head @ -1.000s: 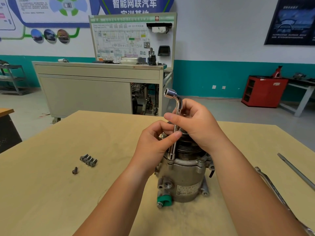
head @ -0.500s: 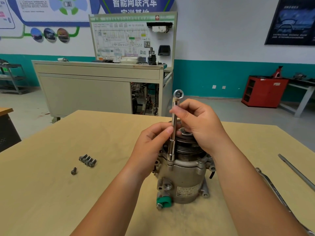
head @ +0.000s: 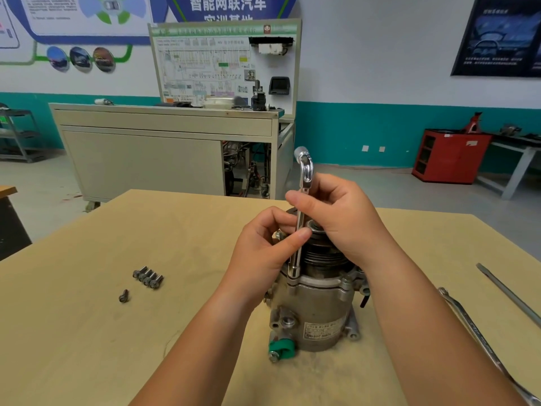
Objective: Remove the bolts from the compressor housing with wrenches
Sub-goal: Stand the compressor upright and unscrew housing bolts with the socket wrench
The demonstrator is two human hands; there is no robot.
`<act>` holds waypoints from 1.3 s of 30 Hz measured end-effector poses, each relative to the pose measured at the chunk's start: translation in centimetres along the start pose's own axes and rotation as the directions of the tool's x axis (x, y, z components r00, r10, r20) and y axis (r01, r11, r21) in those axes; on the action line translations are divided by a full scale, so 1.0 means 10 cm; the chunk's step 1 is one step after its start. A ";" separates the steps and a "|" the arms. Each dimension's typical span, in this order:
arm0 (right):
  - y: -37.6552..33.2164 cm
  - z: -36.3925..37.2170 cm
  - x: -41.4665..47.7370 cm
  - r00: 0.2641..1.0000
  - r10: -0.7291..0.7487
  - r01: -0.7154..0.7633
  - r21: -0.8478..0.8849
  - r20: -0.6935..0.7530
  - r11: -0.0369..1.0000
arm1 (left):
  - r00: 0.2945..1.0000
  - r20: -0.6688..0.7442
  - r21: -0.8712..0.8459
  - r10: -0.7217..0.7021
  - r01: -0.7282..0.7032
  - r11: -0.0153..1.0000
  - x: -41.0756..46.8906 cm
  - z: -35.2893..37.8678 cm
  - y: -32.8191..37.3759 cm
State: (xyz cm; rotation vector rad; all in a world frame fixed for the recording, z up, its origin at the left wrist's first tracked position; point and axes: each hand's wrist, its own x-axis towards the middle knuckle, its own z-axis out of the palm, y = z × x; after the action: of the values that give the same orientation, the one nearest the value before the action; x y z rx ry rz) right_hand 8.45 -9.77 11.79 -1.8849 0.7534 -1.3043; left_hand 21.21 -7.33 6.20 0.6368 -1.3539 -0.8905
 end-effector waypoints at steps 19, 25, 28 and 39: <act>0.01 0.01 0.02 0.999 -0.001 -0.001 -0.035 -0.040 0.999 | 1.000 -0.007 0.037 0.029 -0.029 0.999 0.01 -0.01 -0.01; 0.01 0.01 0.02 0.993 0.031 -0.015 0.140 -0.111 0.990 | 0.999 -0.051 0.033 0.001 0.001 0.999 0.01 0.00 0.00; 0.02 0.00 0.02 0.995 0.017 -0.006 0.111 -0.102 0.994 | 0.999 -0.051 0.035 -0.001 0.003 0.999 0.01 0.00 0.01; -0.02 0.04 -0.02 0.996 0.054 -0.043 0.163 -0.065 0.986 | 0.995 0.098 -0.008 -0.036 0.037 0.999 0.02 -0.04 0.06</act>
State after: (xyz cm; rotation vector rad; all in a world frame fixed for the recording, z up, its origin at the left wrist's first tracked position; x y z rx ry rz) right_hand 8.77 -9.40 11.74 -1.6910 0.7025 -1.3639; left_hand 21.75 -7.23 6.71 0.6189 -1.4284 -0.9678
